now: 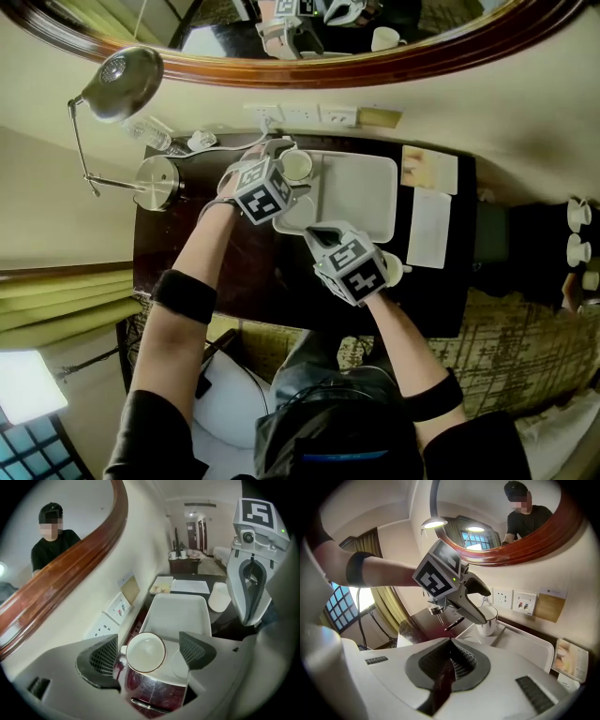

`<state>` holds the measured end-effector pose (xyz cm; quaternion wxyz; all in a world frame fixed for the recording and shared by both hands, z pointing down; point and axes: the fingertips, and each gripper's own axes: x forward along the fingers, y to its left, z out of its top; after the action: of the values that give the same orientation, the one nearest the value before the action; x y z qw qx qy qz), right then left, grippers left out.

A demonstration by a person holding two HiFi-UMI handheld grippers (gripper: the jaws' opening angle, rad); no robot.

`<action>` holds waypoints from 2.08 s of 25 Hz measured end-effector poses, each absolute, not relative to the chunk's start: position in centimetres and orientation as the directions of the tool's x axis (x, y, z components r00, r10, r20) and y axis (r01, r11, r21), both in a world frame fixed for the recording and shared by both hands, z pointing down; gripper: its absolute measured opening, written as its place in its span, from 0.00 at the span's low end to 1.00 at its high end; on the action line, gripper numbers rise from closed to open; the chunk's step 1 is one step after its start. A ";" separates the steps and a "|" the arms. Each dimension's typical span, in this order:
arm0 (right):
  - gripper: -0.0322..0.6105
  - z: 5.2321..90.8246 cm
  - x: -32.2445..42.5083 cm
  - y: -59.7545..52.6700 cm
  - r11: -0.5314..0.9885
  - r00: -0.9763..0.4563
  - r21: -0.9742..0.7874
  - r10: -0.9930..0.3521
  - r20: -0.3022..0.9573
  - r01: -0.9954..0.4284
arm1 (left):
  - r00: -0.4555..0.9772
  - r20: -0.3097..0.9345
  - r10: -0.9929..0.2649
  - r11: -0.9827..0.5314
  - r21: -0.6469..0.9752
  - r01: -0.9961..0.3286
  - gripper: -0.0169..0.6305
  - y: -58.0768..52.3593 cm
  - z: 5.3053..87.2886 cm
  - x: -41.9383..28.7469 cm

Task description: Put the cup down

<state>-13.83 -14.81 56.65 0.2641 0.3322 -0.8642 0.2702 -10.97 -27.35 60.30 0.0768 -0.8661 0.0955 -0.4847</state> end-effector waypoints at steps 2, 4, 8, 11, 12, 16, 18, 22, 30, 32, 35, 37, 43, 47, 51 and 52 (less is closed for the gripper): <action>0.07 55.9 -13.5 -14.3 0.641 -0.644 -0.291 -0.426 0.636 -0.710 | 0.515 0.816 -0.263 -0.965 -0.230 -0.128 0.66 -26.4 58.9 -10.9; 0.07 55.1 -13.1 -13.7 0.647 -0.648 -0.290 -0.423 0.634 -0.705 | 0.528 0.802 -0.279 -0.960 -0.216 -0.179 0.66 -24.9 57.3 -10.6; 0.07 54.6 -11.3 -12.7 0.666 -0.644 -0.259 -0.430 0.632 -0.699 | 0.546 0.753 -0.368 -0.924 -0.230 -0.306 0.55 -22.2 54.2 -10.1; 0.07 53.3 -10.4 -11.4 0.681 -0.655 -0.259 -0.420 0.629 -0.685 | 0.544 0.710 -0.448 -0.874 -0.218 -0.435 0.31 -19.8 52.6 -10.2; 0.07 53.0 -10.0 -11.0 0.686 -0.657 -0.257 -0.417 0.628 -0.680 | 0.538 0.702 -0.467 -0.854 -0.201 -0.480 0.27 -18.9 52.4 -10.2; 0.07 51.5 -8.4 -9.8 0.695 -0.670 -0.267 -0.405 0.622 -0.668 | 0.483 0.675 -0.558 -0.750 -0.161 -0.642 0.03 -16.3 51.4 -10.6; 0.07 50.7 -7.6 -9.5 0.702 -0.673 -0.259 -0.409 0.616 -0.663 | 0.456 0.667 -0.590 -0.694 -0.129 -0.709 0.03 -15.4 50.5 -10.8; 0.07 50.5 -6.2 -8.4 0.717 -0.679 -0.256 -0.393 0.620 -0.649 | 0.415 0.668 -0.618 -0.592 -0.047 -0.805 0.03 -13.3 49.6 -11.0; 0.07 51.2 -3.9 -6.1 0.736 -0.679 -0.250 -0.364 0.638 -0.629 | 0.356 0.644 -0.677 -0.396 0.089 -0.914 0.03 -8.7 48.9 -11.6; 0.07 51.7 -3.2 -6.0 0.740 -0.675 -0.237 -0.370 0.639 -0.629 | 0.332 0.636 -0.696 -0.354 0.099 -0.930 0.03 -7.7 49.6 -12.3; 0.07 51.5 -2.5 -5.7 0.748 -0.675 -0.229 -0.366 0.641 -0.623 | 0.308 0.634 -0.709 -0.313 0.108 -0.944 0.03 -6.3 50.1 -12.7; 0.07 51.7 -1.7 -5.8 0.755 -0.670 -0.210 -0.372 0.643 -0.621 | 0.295 0.633 -0.716 -0.291 0.113 -0.950 0.03 -5.5 49.9 -12.4; 0.07 52.1 0.1 -6.2 0.761 -0.665 -0.188 -0.384 0.641 -0.621 | 0.277 0.597 -0.753 -0.201 0.192 -0.961 0.03 -3.9 50.0 -12.1; 0.07 51.8 1.0 -5.9 0.753 -0.657 -0.189 -0.387 0.647 -0.630 | 0.266 0.581 -0.769 -0.187 0.193 -0.963 0.03 -2.8 50.5 -12.4; 0.07 51.9 2.1 -6.0 0.738 -0.644 -0.190 -0.397 0.654 -0.647 | 0.265 0.571 -0.777 -0.182 0.199 -0.963 0.03 -2.3 50.8 -12.6; 0.07 51.9 2.3 -6.0 0.736 -0.642 -0.191 -0.396 0.657 -0.649 | 0.267 0.574 -0.774 -0.177 0.209 -0.962 0.03 -2.1 50.8 -12.5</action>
<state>2.32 -6.04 51.94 0.3018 0.2965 -0.8814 0.2099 -12.53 -2.13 50.80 -0.2731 -0.7477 0.5803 -0.1721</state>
